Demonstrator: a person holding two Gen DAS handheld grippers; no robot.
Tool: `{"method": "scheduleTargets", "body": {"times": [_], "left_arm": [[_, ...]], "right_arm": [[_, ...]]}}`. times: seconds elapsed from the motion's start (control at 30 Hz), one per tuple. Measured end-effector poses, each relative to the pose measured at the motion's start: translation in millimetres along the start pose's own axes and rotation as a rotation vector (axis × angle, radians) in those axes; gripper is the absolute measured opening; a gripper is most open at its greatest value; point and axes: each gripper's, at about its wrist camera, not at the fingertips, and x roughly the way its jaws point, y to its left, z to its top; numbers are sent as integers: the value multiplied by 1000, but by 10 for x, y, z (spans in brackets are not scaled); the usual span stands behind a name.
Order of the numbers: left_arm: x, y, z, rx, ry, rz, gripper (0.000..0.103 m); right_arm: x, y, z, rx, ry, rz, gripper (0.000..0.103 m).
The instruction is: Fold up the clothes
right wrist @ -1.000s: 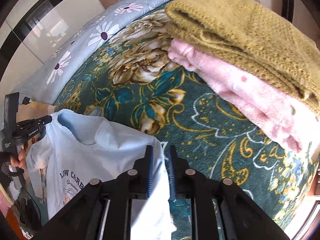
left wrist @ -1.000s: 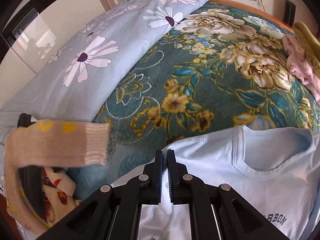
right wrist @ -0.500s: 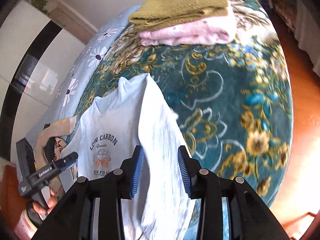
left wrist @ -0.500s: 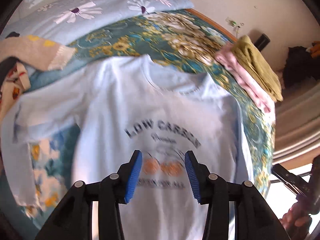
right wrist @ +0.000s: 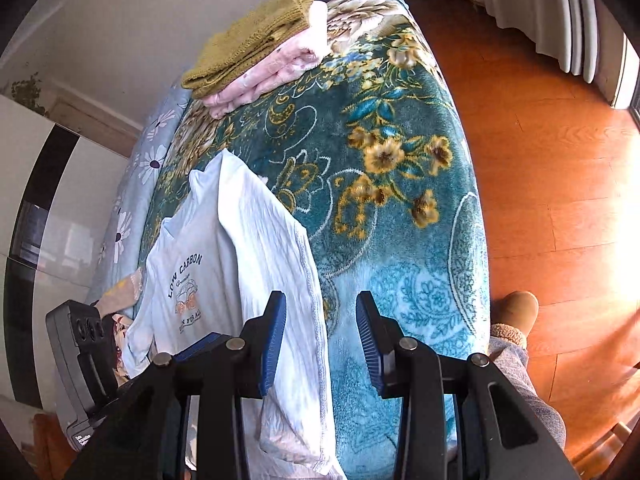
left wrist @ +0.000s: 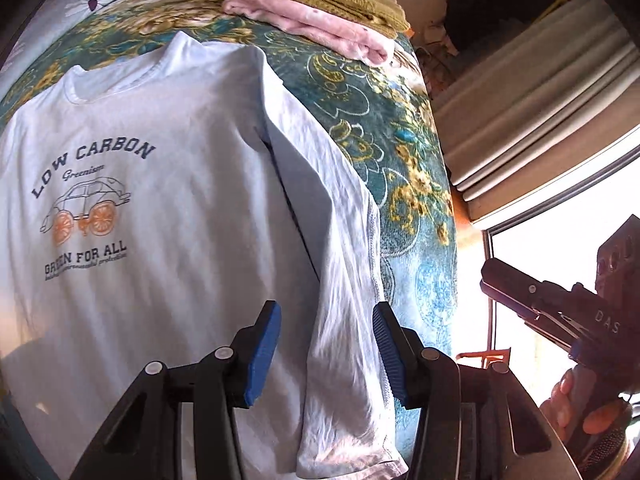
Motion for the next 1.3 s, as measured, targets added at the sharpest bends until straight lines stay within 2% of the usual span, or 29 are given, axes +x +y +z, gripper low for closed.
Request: {"method": "scheduleTargets", "body": {"times": [0.2, 0.27, 0.33, 0.4, 0.47, 0.6, 0.67, 0.73, 0.8, 0.9, 0.93, 1.03, 1.2, 1.3], "left_arm": [[146, -16, -34, -49, 34, -20, 48], [155, -78, -52, -26, 38, -14, 33], [140, -128, -53, 1, 32, -11, 3], [121, -177, -53, 28, 24, -10, 2], [-8, -177, 0, 20, 6, -51, 2], [-467, -53, 257, -13, -69, -134, 2], [-753, 69, 408, -24, -116, -150, 2], [-1023, 226, 537, -23, -154, -128, 2], [-1252, 405, 643, -12, -183, -71, 2], [-1426, 703, 826, 0, -206, 95, 2], [-1440, 834, 886, -13, -205, 143, 2], [-1373, 1288, 1001, -108, -181, 224, 2], [-1148, 1854, 991, -305, -149, 266, 2], [-1099, 1973, 907, -382, -153, 268, 3]], "right_arm": [[-22, -5, -42, -2, 2, -3, 37], [-27, -9, -54, -2, 3, -4, 38], [-31, -12, -66, -2, 5, -4, 38], [-36, -16, -78, -2, 6, -5, 37], [-38, -25, -88, 1, 7, -6, 38], [-30, -77, -90, 17, 13, -5, 37], [-16, -92, -92, 19, 19, -5, 37], [20, -99, -98, 22, 30, -4, 37], [69, -92, -111, 25, 44, -1, 37], [153, -58, -138, 12, 72, 3, 37], [183, -36, -147, 5, 81, 5, 37], [275, 31, -173, -18, 110, 12, 37], [451, 155, -241, -65, 171, 29, 37], [607, 217, -322, -89, 229, 37, 37]]}}
